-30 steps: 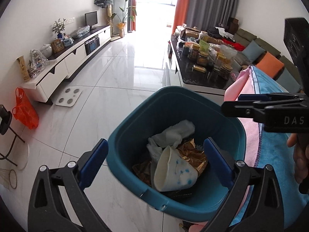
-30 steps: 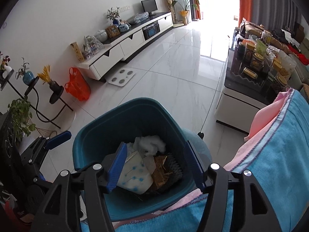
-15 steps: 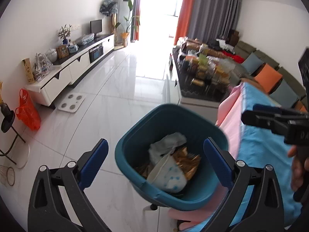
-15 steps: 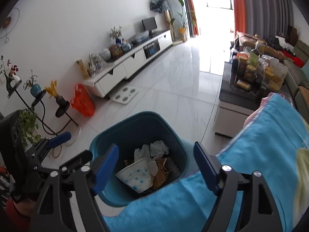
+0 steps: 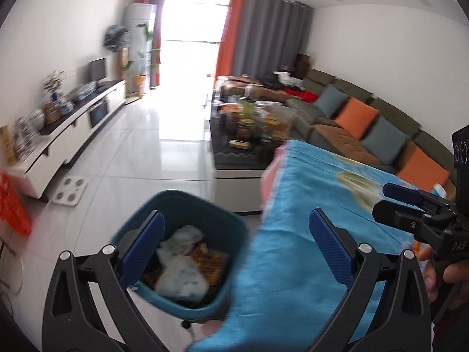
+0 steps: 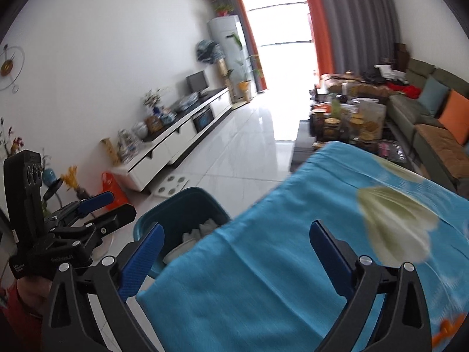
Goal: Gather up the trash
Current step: 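Move both tools back over the table toward the orange peels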
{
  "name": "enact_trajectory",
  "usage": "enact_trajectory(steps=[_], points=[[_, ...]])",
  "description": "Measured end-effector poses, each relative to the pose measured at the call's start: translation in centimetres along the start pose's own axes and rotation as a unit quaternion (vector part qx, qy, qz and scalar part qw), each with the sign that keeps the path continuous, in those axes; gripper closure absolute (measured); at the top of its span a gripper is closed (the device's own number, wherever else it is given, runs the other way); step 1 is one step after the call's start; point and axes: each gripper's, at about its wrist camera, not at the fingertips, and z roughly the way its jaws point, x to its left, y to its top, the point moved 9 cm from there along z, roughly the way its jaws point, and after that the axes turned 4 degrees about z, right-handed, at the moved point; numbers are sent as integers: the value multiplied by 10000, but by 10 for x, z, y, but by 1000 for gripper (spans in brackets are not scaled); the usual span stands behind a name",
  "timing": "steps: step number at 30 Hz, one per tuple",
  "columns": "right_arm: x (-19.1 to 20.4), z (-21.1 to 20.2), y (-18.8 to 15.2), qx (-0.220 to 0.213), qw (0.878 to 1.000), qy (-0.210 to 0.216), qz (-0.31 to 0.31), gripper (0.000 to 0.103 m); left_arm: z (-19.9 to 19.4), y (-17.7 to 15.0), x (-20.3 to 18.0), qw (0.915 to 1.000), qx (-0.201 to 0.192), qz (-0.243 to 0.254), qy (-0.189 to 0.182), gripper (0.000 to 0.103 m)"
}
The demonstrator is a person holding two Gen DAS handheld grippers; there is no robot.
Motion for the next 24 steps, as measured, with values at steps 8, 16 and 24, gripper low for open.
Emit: enact_trajectory(steps=[8, 16, 24], points=[[-45, -50, -24, -416, 9973, -529, 308, 7, 4, -8, -81, 9972, 103, 400, -617, 6], [-93, -107, -54, -873, 9864, -1185, 729, 7, 5, -21, -168, 9885, -55, 918, -1205, 6], [-124, -151, -84, -1156, 9735, -1675, 1043, 7, -11, -22, -237, 9757, -438, 1349, -1673, 6]])
